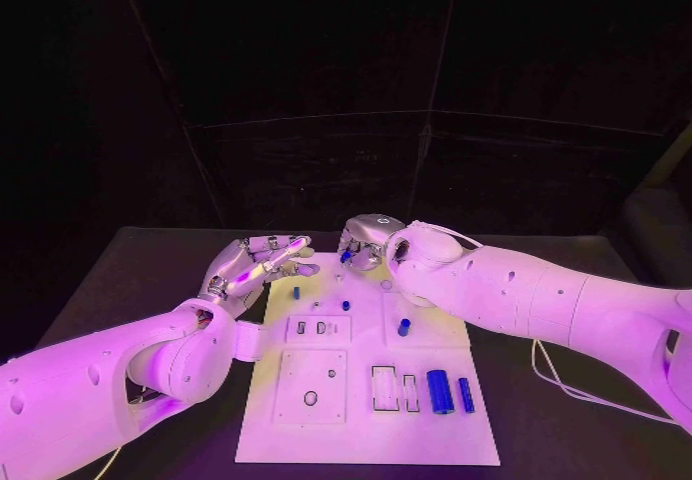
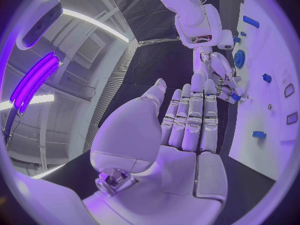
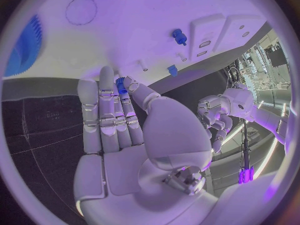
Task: Assemble the parts on the task board
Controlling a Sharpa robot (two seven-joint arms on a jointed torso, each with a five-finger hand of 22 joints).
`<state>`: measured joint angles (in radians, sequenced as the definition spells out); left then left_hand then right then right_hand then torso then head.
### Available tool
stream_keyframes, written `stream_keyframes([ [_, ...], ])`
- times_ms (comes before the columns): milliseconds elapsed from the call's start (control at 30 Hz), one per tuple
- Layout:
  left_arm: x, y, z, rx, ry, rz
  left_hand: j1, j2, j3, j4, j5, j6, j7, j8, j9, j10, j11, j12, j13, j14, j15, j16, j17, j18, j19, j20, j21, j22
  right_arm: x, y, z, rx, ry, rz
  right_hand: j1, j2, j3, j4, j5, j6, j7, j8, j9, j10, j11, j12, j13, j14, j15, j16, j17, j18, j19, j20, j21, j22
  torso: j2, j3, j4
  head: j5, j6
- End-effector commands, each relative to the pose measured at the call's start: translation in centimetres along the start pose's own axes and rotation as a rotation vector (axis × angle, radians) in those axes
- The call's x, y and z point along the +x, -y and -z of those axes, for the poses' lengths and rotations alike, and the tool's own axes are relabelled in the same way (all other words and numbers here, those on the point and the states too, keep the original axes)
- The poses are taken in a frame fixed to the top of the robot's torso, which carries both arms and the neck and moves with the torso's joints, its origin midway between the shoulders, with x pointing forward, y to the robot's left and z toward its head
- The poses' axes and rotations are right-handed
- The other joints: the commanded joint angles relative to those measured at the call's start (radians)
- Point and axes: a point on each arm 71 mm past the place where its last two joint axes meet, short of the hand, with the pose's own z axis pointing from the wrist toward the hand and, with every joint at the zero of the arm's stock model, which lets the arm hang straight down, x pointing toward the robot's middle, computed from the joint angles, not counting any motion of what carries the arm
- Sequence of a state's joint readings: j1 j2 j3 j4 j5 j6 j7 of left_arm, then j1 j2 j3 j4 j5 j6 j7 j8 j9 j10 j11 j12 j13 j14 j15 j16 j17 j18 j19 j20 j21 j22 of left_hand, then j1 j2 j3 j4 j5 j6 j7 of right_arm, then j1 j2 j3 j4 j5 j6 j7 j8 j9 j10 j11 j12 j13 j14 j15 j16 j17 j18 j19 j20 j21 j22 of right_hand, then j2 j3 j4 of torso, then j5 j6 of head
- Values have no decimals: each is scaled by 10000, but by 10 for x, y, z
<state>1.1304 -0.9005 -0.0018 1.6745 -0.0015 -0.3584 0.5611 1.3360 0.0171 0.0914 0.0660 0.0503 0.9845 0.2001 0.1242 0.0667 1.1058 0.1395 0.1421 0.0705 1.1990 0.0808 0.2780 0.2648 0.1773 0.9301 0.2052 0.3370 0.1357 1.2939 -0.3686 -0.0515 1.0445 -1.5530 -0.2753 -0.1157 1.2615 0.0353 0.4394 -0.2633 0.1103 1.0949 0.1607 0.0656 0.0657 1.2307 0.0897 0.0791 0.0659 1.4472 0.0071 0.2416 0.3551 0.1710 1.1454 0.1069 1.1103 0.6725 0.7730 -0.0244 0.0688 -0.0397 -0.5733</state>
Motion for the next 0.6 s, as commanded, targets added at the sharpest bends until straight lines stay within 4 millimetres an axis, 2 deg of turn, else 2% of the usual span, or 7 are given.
stream_keyframes([
  [33,3,1,0,79,-232,31,-17,69,8,-67,43,-14,85,-68,-14,-3,55,-52,-11,-16,71,-38,9,63,45,5,-67,-13,1,-1,-1,10,-368,63,-33,-121,84,6,21,-75,34,-6,6,-105,5,-41,0,45,-15,-53,19,-63,-71,12,44,-29,4,-1,-18,26,-15],
  [433,2,1,-1,72,-235,30,-15,71,10,-70,43,-14,86,-71,-14,-4,56,-56,-11,-16,72,-40,12,63,45,6,-69,-14,2,-1,-3,73,-435,93,-97,-259,250,97,-32,-277,66,-31,-6,-359,59,-139,-21,54,15,-81,95,-9,-291,38,-73,-307,10,0,-19,28,2],
  [500,2,1,-1,69,-240,33,-8,76,18,-79,42,-16,88,-79,-13,-8,58,-69,-12,-17,73,-49,22,64,46,7,-75,-19,2,-1,-3,73,-409,94,-157,-358,283,137,-55,-442,107,-48,-19,-636,115,-182,-48,65,50,-88,122,32,-449,58,-206,-557,12,1,-26,32,0],
  [533,2,1,-1,64,-245,35,-8,76,18,-79,42,-16,88,-79,-13,-8,58,-69,-12,-17,73,-49,22,64,46,7,-75,-19,2,-1,-4,68,-364,91,-259,-525,254,196,-155,-699,179,-52,-29,-1100,201,-183,-58,83,116,-95,153,102,-700,91,-445,-966,15,0,-28,39,8],
  [600,2,1,-1,60,-250,37,-8,76,18,-79,42,-16,88,-79,-13,-8,58,-69,-12,-17,73,-49,22,64,46,7,-75,-19,2,-2,-4,53,-314,82,-341,-732,107,273,-309,-1090,283,-49,-33,-1642,291,-167,-48,112,206,-100,189,146,-885,112,-643,-1235,20,0,-30,40,13],
])
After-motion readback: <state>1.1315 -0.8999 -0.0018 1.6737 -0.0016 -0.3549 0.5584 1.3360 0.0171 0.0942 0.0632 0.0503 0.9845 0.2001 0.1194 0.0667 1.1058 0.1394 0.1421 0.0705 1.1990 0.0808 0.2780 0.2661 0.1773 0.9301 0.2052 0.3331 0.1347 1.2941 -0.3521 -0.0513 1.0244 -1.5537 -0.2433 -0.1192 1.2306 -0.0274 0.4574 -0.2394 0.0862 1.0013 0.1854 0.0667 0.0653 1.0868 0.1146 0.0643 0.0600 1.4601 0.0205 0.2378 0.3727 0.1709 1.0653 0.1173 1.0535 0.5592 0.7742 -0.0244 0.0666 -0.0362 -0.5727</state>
